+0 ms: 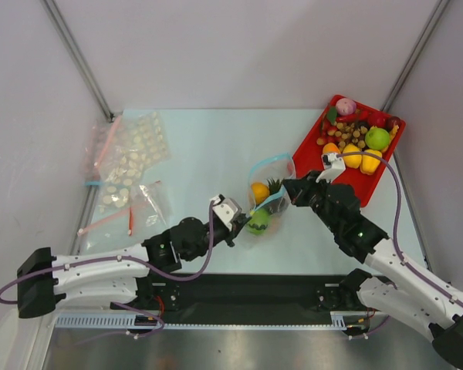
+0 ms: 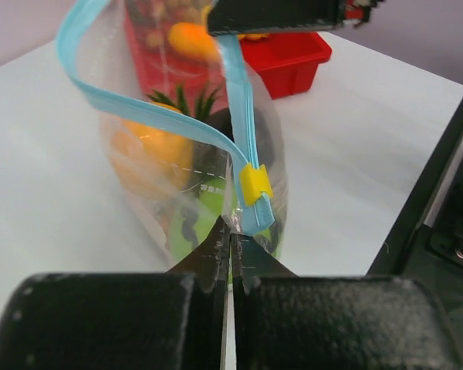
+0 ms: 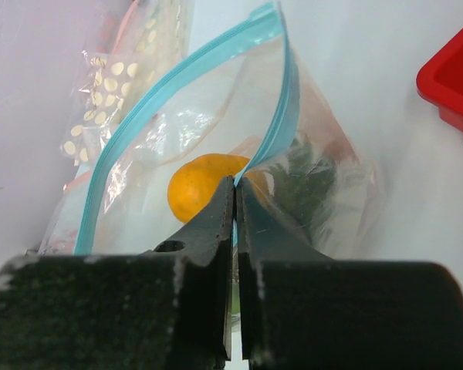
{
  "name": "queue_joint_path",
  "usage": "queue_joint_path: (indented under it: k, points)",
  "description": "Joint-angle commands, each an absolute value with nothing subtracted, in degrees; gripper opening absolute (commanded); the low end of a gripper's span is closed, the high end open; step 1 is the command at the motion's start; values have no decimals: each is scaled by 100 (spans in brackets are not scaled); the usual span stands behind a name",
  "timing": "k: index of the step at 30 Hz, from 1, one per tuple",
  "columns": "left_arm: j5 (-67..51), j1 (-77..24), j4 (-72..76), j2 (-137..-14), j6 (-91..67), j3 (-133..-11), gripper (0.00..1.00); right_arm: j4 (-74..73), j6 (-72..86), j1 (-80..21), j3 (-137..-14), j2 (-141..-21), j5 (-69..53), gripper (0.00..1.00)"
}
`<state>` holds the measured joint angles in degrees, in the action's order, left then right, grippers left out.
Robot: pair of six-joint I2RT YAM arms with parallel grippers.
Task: Place the food in the zip-top bag and seal the zipper
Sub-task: Adjust the zipper food storage bag at the center of the board.
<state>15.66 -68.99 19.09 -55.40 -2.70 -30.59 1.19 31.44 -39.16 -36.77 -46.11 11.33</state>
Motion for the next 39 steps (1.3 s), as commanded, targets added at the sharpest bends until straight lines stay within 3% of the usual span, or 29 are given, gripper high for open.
queue_joint_path:
  k: [1,2,8,12,15,21,23,25,31,39]
  points:
    - [1785,-6724,2101,-5239,-501,-3112,0,483,3015,-4008,-3586,-4334,1274,0]
    - [1715,-6680,2101,-5195,-544,-3085,0,501,2989,-4034,-3569,-4229,1301,0]
    - [1213,-6372,2153,-4799,-563,-2822,0,571,2568,-4052,-3577,-3859,1073,28]
    - [1178,-6363,2206,-4702,-536,-2707,0,764,2049,-4052,-3533,-3551,608,32]
    - [1134,-6355,2162,-4737,-475,-2716,0,782,1767,-4052,-3560,-3402,404,41]
    - [669,-6363,2145,-4772,-264,-2751,0,1387,969,-4061,-3472,-3392,-1008,58]
    - [528,-6363,2118,-4720,-194,-2760,0,1581,521,-4078,-3419,-3462,-2044,63]
    - [396,-6363,2040,-4667,-115,-2751,0,1880,-23,-4148,-3366,-3646,-3105,63]
    - [132,-6355,1995,-4404,-44,-2690,0,1161,-1395,-4377,-3875,-4095,-3936,60]
    - [44,-6363,1960,-4350,122,-2680,0,290,-2223,-4553,-4456,-4438,-4069,64]
